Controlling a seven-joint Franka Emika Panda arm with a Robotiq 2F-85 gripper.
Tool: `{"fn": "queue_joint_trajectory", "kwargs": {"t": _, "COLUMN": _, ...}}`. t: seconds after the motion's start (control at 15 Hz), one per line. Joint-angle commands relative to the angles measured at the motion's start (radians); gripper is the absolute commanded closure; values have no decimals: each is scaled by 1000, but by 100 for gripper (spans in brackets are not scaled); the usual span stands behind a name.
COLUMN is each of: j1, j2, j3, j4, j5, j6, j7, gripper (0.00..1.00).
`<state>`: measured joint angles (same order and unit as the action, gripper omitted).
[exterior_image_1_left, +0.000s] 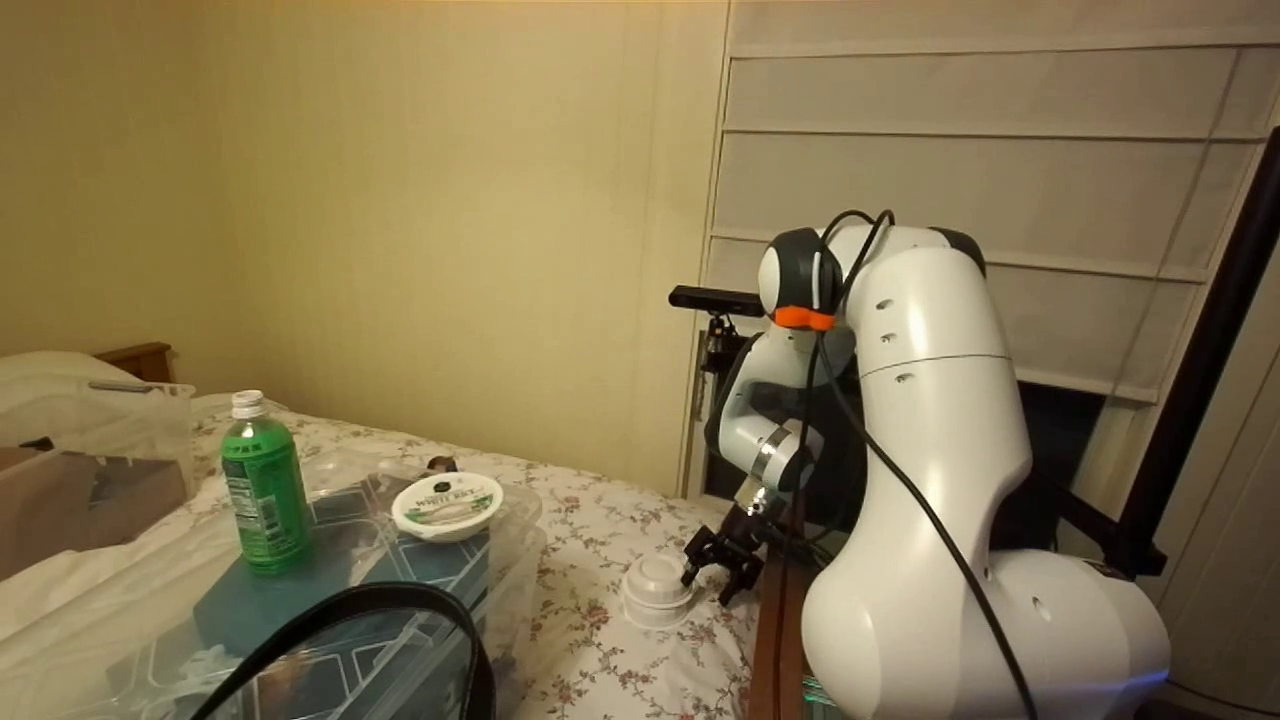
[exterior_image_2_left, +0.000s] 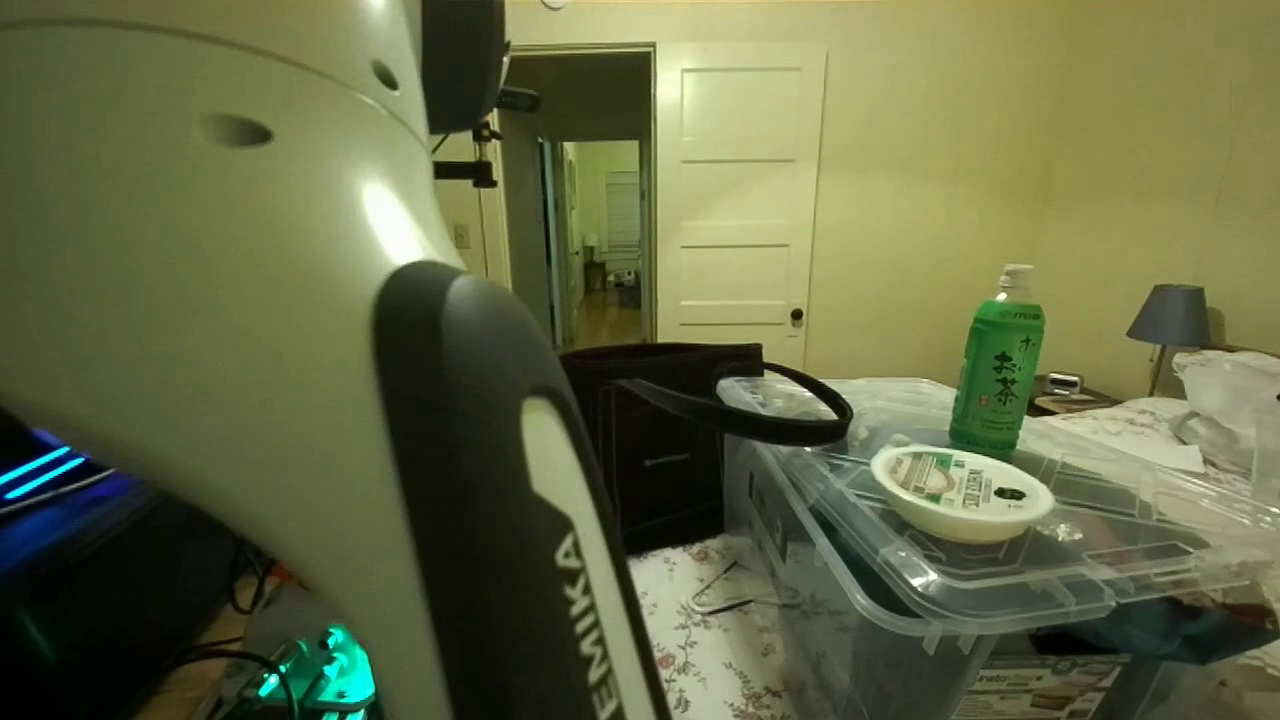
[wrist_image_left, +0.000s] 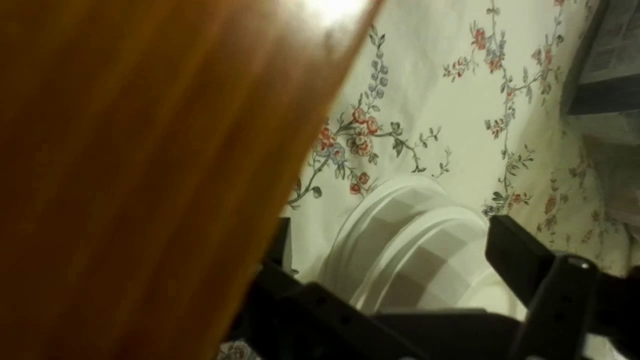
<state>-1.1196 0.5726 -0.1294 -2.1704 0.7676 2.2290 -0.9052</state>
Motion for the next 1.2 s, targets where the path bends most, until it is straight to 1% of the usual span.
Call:
{"fn": "queue_joint_trajectory", "kwargs": {"t": 0.0, "j1": -32, "j2": 5, "j3": 33, "j4": -11, "j5": 151, "j6": 32, "j7": -125, "gripper": 0}}
{"fn": "queue_joint_trajectory", "kwargs": {"t": 0.2, "j1": -12, "j2": -2, "j3": 23, "j4": -21, "j5": 286, "j6": 34, "j7": -143, "gripper": 0}}
{"fn": "queue_joint_trajectory", "kwargs": {"t": 0.47, "j1": 22, "j2": 7, "j3": 3, "j4": -28, "j5": 388, "j6": 59, "j7": -187, "gripper": 0}}
{"fn": "queue_joint_trajectory", "kwargs": {"t": 0.53, "j1": 30, "j2": 12, "j3": -1, "j4": -28, "j5": 405, "j6": 71, "j7": -196, "gripper": 25}}
{"fn": "queue_joint_trajectory", "kwargs": {"t": 0.6, "j1": 39, "j2": 15, "j3": -6, "j4": -29, "j5": 418, "j6": 81, "j7": -200, "gripper": 28}}
{"fn": "queue_joint_trajectory", "kwargs": {"t": 0.67, "j1": 48, "j2": 20, "j3": -12, "j4": -29, "j5": 421, "j6": 87, "j7": -197, "gripper": 34}}
{"fn": "queue_joint_trajectory", "kwargs": {"t": 0.93, "j1": 89, "j2": 26, "j3": -25, "j4": -43, "j5": 438, "j6": 147, "j7": -221, "gripper": 64}}
{"fn": "queue_joint_trajectory", "kwargs": {"t": 1.0, "j1": 99, "j2": 26, "j3": -26, "j4": -48, "j5": 447, "j6": 168, "j7": -227, "gripper": 69}}
{"fn": "queue_joint_trajectory", "kwargs": {"t": 1.13, "j1": 121, "j2": 28, "j3": -31, "j4": -51, "j5": 467, "j6": 194, "j7": -234, "gripper": 72}}
